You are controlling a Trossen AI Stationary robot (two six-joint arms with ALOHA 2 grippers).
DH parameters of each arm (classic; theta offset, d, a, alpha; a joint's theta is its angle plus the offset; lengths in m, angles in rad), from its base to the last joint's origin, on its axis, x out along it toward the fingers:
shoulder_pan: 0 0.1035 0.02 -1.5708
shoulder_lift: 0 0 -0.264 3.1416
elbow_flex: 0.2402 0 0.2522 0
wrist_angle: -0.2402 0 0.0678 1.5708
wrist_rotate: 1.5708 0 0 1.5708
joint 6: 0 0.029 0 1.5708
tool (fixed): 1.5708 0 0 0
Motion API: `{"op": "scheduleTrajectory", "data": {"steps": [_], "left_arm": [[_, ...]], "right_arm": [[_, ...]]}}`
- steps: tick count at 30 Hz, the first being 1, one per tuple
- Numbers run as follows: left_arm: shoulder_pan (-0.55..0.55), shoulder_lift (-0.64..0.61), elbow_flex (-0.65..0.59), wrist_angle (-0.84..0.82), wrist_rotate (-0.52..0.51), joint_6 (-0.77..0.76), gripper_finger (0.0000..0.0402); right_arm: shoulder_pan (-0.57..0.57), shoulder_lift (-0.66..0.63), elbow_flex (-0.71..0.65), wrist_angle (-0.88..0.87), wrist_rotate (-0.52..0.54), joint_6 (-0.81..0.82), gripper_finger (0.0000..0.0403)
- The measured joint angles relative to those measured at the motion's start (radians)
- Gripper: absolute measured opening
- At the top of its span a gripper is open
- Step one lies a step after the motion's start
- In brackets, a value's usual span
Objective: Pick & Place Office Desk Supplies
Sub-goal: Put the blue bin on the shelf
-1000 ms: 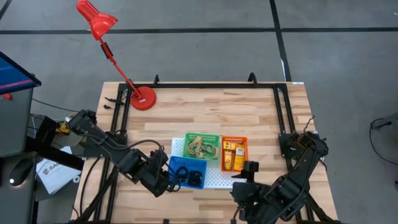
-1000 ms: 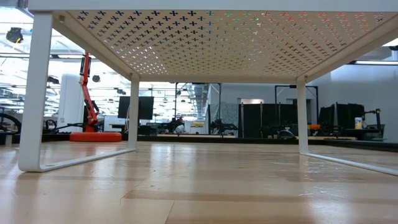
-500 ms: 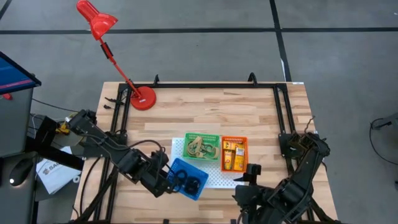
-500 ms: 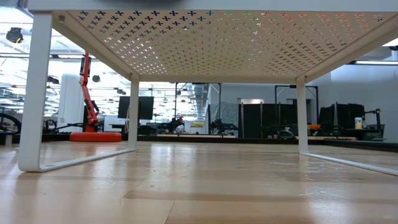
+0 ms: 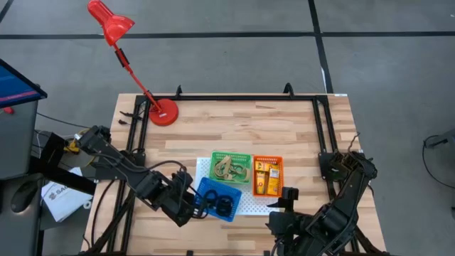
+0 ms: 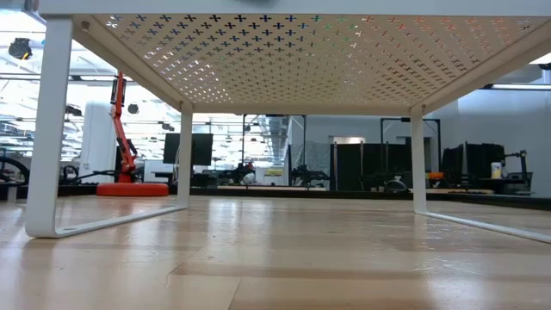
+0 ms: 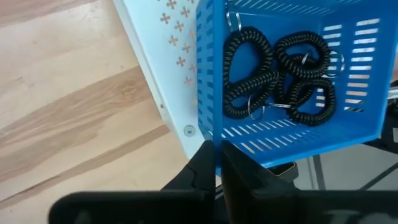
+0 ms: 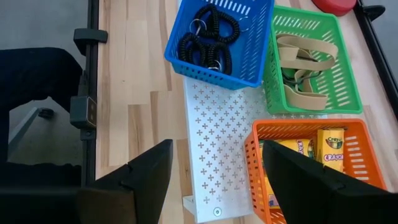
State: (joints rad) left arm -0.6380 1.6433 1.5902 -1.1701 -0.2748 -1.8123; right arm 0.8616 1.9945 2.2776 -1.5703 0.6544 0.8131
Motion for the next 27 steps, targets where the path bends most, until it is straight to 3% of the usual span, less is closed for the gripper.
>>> {"op": "scheduleTrajectory", "data": {"steps": [4,17,22,27], "left_arm": [[-0.003,0.007,-0.001,0.010,-0.024,-0.002,0.0016],[-0.018,-0.003,-0.001,0.031,-0.068,0.107,0.0129],[-0.088,-0.017,0.000,0.071,-0.090,0.132,0.0131],[-0.178,-0.009,0.000,0.108,-0.107,0.185,0.0096]], "right_arm": [[0.000,0.000,0.000,0.000,-0.001,0.000,0.0245],[0.003,0.000,0.000,0.000,-0.007,0.012,0.0245],[0.009,0.000,0.000,0.000,-0.010,0.026,0.0245],[0.009,0.000,0.000,0.000,-0.023,0.037,0.0245]]}}
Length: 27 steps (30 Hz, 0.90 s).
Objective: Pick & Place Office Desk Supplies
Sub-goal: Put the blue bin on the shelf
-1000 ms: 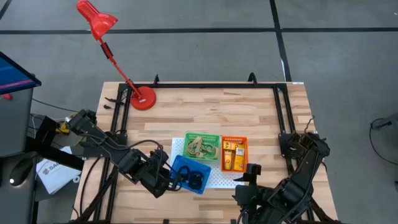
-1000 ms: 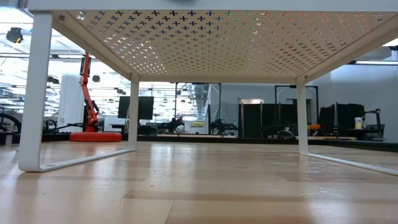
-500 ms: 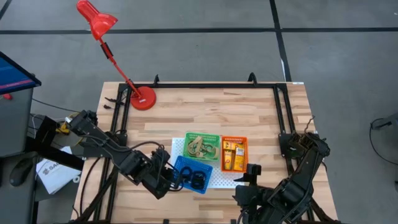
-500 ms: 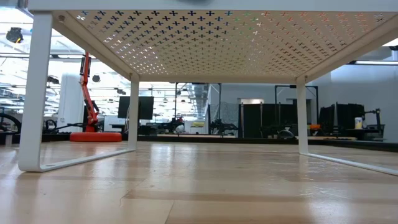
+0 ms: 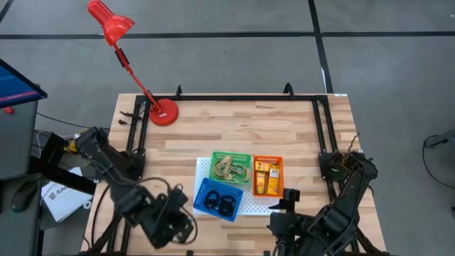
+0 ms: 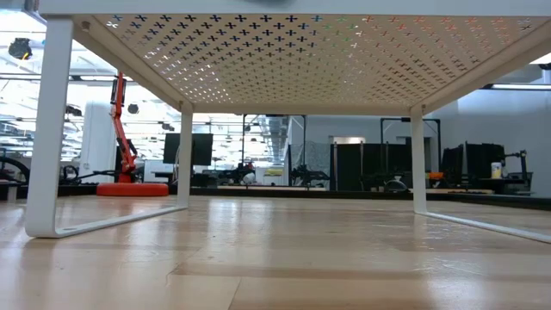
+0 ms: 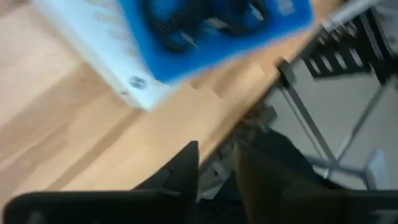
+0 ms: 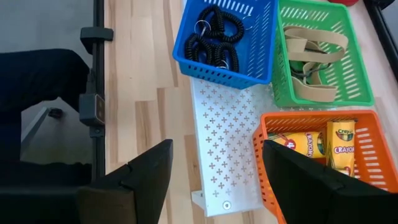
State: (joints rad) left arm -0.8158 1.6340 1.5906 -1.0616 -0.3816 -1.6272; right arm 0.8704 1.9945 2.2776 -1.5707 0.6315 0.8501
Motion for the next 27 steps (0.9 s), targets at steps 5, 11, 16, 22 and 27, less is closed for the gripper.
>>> {"op": "scheduleTrajectory", "data": {"steps": [5,11,16,22,27], "left_arm": [[-0.029,0.100,0.000,0.212,-0.012,0.184,0.0019],[0.003,0.248,-0.001,0.390,-0.091,0.440,0.0001],[0.005,0.298,-0.001,0.433,-0.247,0.560,0.0000],[-0.017,0.299,-0.001,0.492,-0.346,0.549,0.0000],[-0.038,0.291,-0.001,0.717,-0.371,0.584,0.0000]], "right_arm": [[0.000,0.000,0.000,0.000,-0.002,0.009,0.0245],[0.009,0.000,0.000,0.000,-0.004,0.026,0.0245],[0.025,0.000,0.000,0.000,-0.011,0.052,0.0245],[0.034,0.000,0.000,0.000,-0.022,0.067,0.0245],[0.033,0.000,0.000,0.000,-0.022,0.068,0.0245]]}}
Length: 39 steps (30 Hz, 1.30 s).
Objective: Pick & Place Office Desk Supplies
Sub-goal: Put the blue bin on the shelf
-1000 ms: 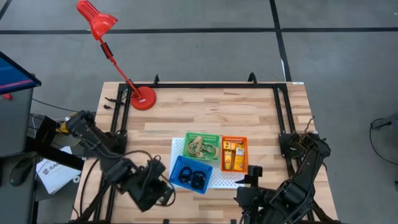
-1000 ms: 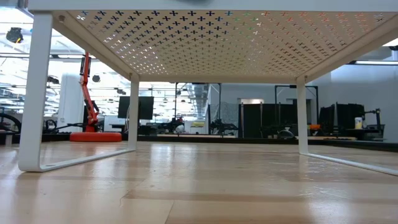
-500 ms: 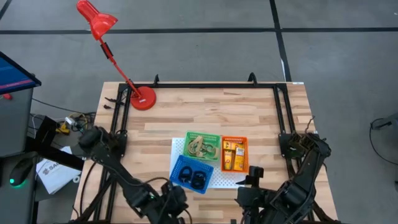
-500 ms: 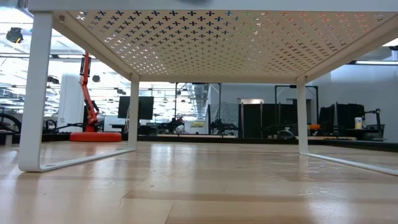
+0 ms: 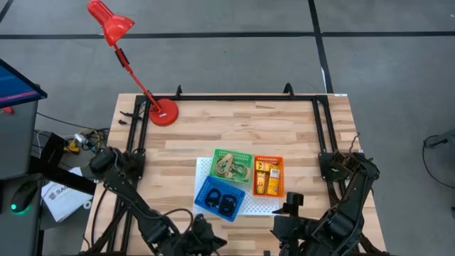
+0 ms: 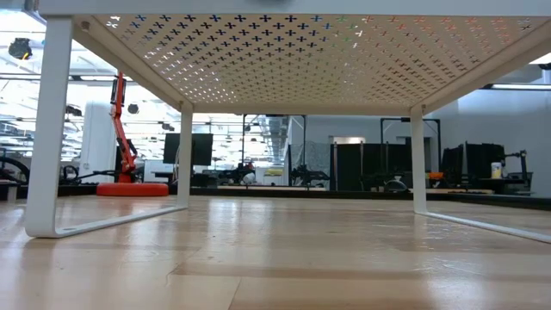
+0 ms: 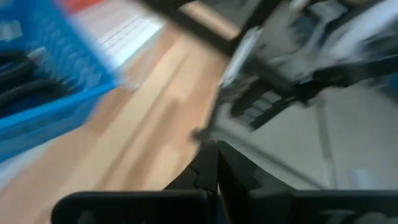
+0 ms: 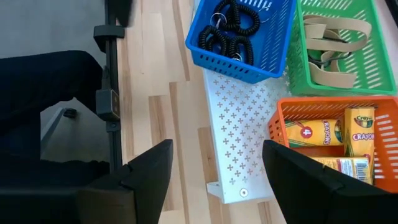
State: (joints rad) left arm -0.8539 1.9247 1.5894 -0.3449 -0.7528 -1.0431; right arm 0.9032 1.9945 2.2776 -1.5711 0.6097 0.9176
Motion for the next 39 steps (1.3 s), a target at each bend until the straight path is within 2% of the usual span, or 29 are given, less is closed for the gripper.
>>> {"op": "scheduleTrajectory", "data": {"steps": [4,9,13,17,19,22,24,27,29,33,39], "left_arm": [[-0.018,0.005,0.002,0.192,-0.025,0.198,0.0000],[-0.046,0.010,0.005,0.215,-0.045,0.504,0.0000],[-0.049,0.009,0.107,0.044,-0.063,0.596,0.0000],[-0.009,0.041,0.241,-0.224,-0.042,0.618,0.0000],[0.026,0.091,0.295,-0.322,0.039,0.617,0.0000],[0.076,0.194,0.378,-0.442,0.219,0.617,0.0000],[0.093,0.258,0.433,-0.526,0.256,0.617,0.0000],[0.088,0.304,0.511,-0.585,0.228,0.623,0.0000],[0.073,0.302,0.541,-0.602,0.174,0.625,0.0000],[0.046,0.294,0.550,-0.628,0.068,0.628,0.0000],[0.043,0.294,0.552,-0.657,-0.037,0.621,0.0000]], "right_arm": [[0.001,0.000,0.000,0.000,0.000,0.000,0.0245],[0.001,0.000,0.000,0.000,-0.015,0.008,0.0245],[0.000,0.000,0.000,0.000,-0.034,0.019,0.0245],[0.000,0.000,0.000,0.000,-0.037,0.027,0.0245],[0.000,0.000,0.000,0.000,-0.037,0.034,0.0245],[0.000,0.000,0.008,0.000,-0.037,0.034,0.0245],[0.000,0.000,0.018,0.000,-0.037,0.037,0.0245],[0.002,0.000,0.027,0.000,-0.037,0.037,0.0245],[0.006,0.000,0.031,0.000,-0.036,0.036,0.0245],[0.006,0.000,0.033,0.000,-0.036,0.035,0.0245],[0.006,0.000,0.033,0.000,-0.034,0.033,0.0245]]}}
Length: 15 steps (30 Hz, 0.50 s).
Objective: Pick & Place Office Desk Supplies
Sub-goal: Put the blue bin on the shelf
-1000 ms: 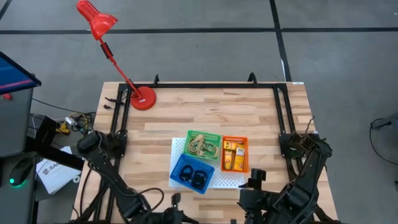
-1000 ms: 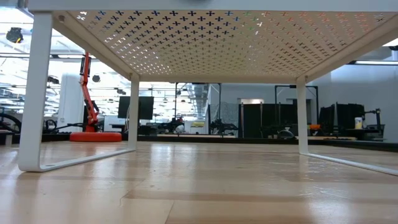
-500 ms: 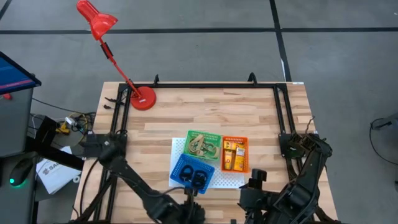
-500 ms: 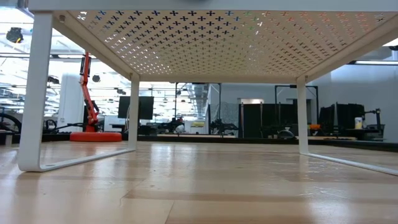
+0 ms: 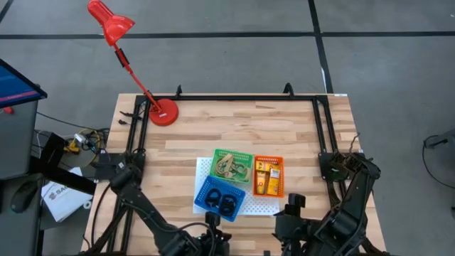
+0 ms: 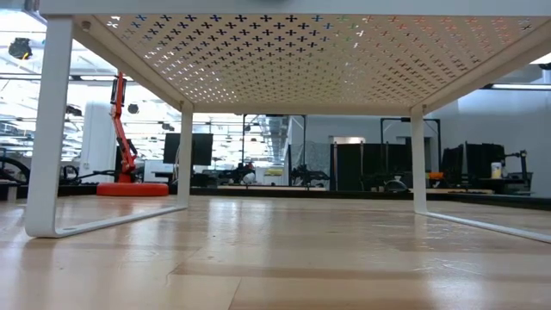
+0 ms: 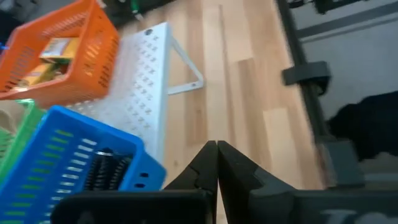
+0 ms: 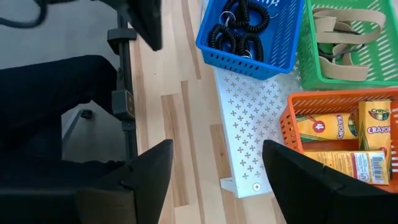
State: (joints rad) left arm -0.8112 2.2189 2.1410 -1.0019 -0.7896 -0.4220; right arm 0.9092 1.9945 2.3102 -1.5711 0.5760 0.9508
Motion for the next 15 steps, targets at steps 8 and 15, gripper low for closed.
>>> {"op": "scheduleTrajectory", "data": {"steps": [8,15], "left_arm": [[0.001,0.002,-0.001,-0.030,-0.080,-0.001,0.0000],[0.023,0.028,-0.001,-0.061,-0.077,-0.004,0.0000]], "right_arm": [[0.000,0.000,0.000,0.000,0.000,0.000,0.0245],[0.000,0.000,0.000,0.000,-0.001,0.000,0.0245]]}}
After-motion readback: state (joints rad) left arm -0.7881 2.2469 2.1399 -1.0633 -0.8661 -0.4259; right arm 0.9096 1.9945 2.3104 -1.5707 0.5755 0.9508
